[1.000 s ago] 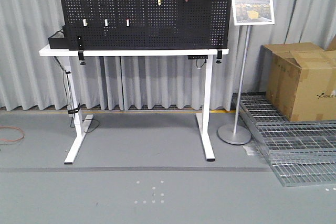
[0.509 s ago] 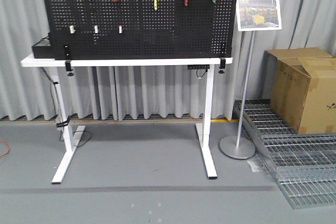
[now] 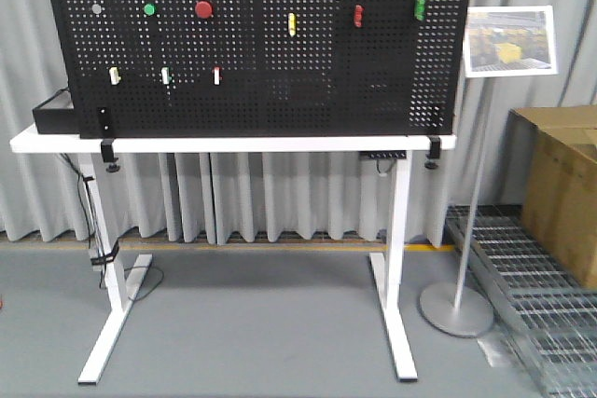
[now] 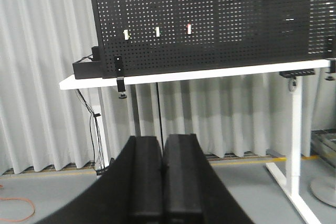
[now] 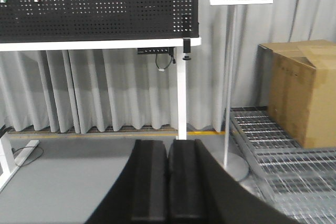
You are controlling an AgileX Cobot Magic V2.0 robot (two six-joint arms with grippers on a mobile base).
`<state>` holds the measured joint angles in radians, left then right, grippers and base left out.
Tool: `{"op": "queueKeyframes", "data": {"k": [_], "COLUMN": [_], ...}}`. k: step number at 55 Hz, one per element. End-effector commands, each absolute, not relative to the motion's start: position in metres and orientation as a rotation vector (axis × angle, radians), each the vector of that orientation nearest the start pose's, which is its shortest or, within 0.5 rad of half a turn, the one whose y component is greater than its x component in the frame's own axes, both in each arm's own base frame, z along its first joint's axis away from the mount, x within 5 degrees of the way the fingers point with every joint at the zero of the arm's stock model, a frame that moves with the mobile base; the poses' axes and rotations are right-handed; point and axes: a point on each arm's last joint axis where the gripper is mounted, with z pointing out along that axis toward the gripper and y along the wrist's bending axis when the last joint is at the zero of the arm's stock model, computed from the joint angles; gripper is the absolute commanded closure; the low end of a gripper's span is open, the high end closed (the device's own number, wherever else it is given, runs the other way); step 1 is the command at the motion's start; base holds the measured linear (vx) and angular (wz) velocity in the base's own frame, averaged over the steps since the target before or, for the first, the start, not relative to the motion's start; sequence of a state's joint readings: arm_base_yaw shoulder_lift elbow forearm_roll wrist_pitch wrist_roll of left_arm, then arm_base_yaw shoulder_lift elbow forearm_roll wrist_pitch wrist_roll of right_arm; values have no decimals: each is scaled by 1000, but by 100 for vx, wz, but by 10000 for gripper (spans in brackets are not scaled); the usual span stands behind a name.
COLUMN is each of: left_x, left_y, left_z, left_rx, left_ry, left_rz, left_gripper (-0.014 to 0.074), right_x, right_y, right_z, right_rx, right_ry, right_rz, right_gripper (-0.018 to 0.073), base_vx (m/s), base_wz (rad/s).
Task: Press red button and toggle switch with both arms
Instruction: 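Drive the base forward toward the black pegboard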
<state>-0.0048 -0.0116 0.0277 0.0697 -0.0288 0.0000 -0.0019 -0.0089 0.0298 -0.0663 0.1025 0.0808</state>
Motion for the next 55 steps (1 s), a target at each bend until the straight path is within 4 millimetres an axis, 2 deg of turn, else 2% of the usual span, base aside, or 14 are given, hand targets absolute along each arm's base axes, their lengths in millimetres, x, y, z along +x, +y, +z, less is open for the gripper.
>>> {"op": "queueKeyframes", "data": {"k": [1,55], "left_x": [55,55], "left_y": [-1,-1], "left_z": [211,211], "left_rx": [46,46], "left_ry": [1394,1394], "left_rz": [29,29], "left_gripper": [594,594], "right_x": [56,56], "right_y": [0,0], "right_z": [200,200], "right_rx": [8,8], "right_ry": [1519,1519], "right_rz": [-2,-2], "right_gripper": [559,559], "base_vx": [49,46], "base_wz": [7,2]}}
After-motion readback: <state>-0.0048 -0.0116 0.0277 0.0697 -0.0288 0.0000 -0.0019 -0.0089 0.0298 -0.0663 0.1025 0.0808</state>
